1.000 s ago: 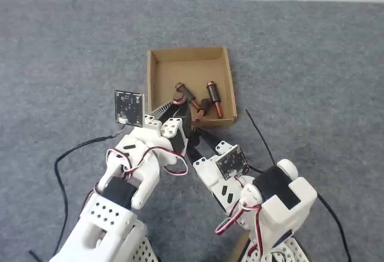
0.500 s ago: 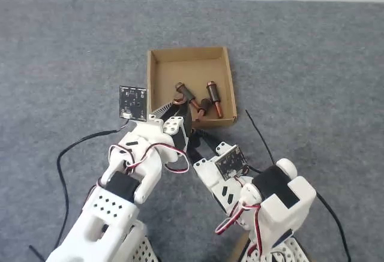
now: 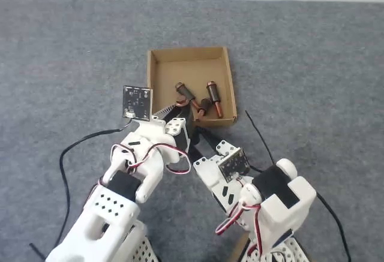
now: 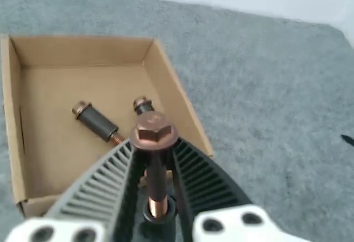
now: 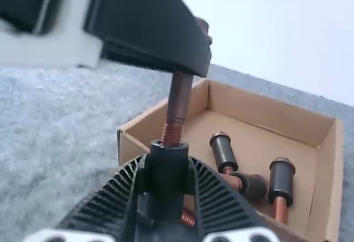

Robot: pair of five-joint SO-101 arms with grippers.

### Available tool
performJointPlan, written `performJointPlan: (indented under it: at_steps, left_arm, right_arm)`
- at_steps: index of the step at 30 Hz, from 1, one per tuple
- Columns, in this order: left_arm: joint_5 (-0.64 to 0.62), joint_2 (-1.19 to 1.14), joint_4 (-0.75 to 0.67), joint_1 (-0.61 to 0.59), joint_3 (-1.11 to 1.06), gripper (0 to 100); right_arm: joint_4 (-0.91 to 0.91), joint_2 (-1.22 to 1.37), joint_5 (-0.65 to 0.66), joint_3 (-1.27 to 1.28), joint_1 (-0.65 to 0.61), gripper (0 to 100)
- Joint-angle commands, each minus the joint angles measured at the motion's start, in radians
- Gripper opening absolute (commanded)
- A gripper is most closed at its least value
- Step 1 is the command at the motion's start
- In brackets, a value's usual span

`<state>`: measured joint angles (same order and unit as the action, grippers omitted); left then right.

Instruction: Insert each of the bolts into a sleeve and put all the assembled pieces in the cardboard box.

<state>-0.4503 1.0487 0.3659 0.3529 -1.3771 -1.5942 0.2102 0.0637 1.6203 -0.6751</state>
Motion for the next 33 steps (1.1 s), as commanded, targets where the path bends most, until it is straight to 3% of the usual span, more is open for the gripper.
performJointPlan:
  at_steps: [1,33]
  left_arm:
    - [-0.003,-0.006,-0.003,0.037,0.001,1]
    - [0.038,-0.005,-0.003,0.043,-0.085,1]
  right_arm:
    - [-0.039,-0.008,0.015,0.008,0.016,0.6]
    - [-0.116,-0.016,-0.051,-0.005,0.102,0.6]
